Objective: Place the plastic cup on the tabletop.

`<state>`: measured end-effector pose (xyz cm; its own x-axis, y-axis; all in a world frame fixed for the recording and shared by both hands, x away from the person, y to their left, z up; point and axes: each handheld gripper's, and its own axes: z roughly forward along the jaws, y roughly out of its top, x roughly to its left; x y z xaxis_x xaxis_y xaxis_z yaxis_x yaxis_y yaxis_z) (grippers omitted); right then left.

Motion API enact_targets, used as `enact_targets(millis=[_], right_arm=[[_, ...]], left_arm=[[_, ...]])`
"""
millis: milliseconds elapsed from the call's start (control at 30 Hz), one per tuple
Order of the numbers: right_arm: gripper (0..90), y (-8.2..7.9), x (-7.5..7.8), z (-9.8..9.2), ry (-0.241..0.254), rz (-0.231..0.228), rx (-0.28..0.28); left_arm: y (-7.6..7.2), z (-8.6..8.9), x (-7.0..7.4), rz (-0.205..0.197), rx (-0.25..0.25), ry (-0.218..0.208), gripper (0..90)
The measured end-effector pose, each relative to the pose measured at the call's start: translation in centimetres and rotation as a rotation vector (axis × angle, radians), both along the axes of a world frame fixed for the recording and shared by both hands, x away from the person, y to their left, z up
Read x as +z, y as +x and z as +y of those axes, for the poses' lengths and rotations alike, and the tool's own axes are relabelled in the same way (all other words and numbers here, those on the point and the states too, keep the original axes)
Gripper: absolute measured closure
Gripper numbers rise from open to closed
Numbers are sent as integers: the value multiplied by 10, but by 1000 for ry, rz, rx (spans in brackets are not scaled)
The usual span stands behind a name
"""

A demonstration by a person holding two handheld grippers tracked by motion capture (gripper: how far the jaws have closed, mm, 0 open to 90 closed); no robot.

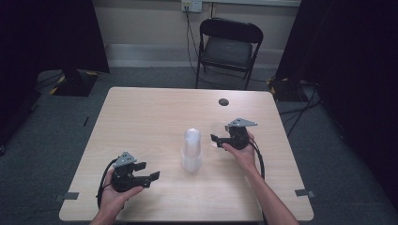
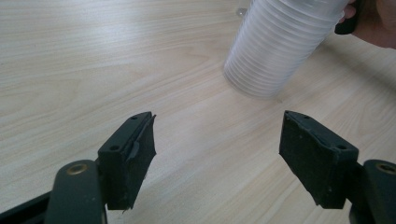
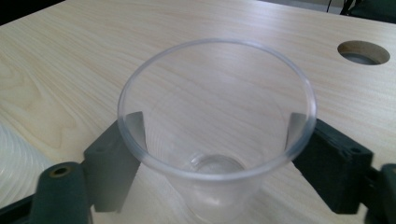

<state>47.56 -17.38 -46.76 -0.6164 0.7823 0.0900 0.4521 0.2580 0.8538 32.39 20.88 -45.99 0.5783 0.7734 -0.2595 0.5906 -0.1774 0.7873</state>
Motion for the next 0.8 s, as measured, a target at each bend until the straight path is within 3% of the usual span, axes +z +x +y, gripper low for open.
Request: enact_targets(millis=[300, 567, 800], right_arm=[[144, -8, -3, -7, 0, 35, 3], [147, -23, 2, -17, -2, 38, 8], [154, -41, 8, -32, 25, 74, -2]], left_arm=[[0, 1, 0, 0, 10, -5, 266], [2, 3, 0, -4, 31, 3, 236], [3, 6, 1, -10, 54, 9, 217]])
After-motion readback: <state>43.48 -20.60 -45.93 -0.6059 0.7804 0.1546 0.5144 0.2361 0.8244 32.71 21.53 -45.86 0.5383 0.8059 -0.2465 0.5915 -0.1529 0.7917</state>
